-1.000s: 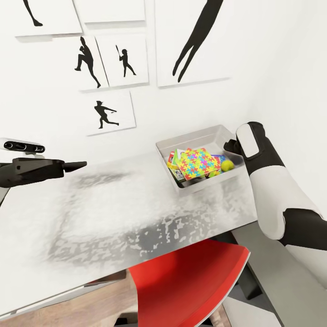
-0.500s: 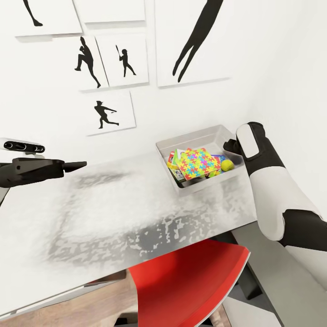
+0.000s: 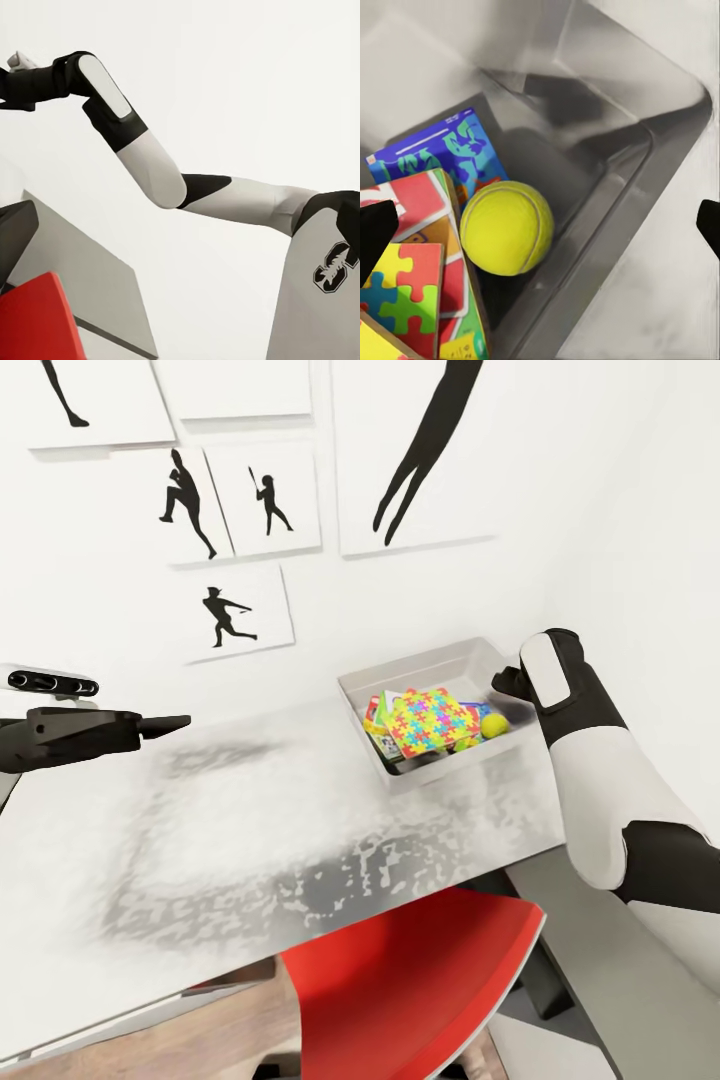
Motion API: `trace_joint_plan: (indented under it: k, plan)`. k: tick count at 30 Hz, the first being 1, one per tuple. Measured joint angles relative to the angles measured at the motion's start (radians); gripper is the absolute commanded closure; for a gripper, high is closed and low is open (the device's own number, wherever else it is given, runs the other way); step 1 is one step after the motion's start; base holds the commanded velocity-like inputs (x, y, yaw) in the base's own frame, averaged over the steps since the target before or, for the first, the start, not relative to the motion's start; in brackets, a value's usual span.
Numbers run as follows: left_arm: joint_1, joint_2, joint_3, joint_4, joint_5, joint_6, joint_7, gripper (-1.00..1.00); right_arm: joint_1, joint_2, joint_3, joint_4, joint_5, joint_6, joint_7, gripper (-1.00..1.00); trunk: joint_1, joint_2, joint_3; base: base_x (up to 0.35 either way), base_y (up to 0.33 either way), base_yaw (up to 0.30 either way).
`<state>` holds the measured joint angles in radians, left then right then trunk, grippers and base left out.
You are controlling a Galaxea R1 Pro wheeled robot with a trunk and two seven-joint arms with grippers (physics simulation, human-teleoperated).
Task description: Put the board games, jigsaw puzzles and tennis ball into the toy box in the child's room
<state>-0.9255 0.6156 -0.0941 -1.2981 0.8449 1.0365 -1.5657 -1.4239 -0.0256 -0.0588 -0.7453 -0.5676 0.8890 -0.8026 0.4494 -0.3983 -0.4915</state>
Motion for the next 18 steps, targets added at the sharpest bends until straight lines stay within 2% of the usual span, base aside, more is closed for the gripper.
trace_joint_plan:
  k: [10, 18]
  plan:
    - [0.000, 0.000, 0.000, 0.000, -0.002, 0.000, 0.000, -1.00, 0.000, 0.001, 0.000, -0.001, 0.001, 0.000, -0.001, -1.00, 0.000, 0.000, 0.015, -0.025, 0.000, -0.140]
    - [0.000, 0.000, 0.000, 0.000, -0.001, 0.000, 0.000, -1.00, 0.000, 0.008, 0.001, -0.001, 0.001, 0.001, -0.001, -1.00, 0.001, 0.000, 0.026, -0.280, 0.067, -0.145]
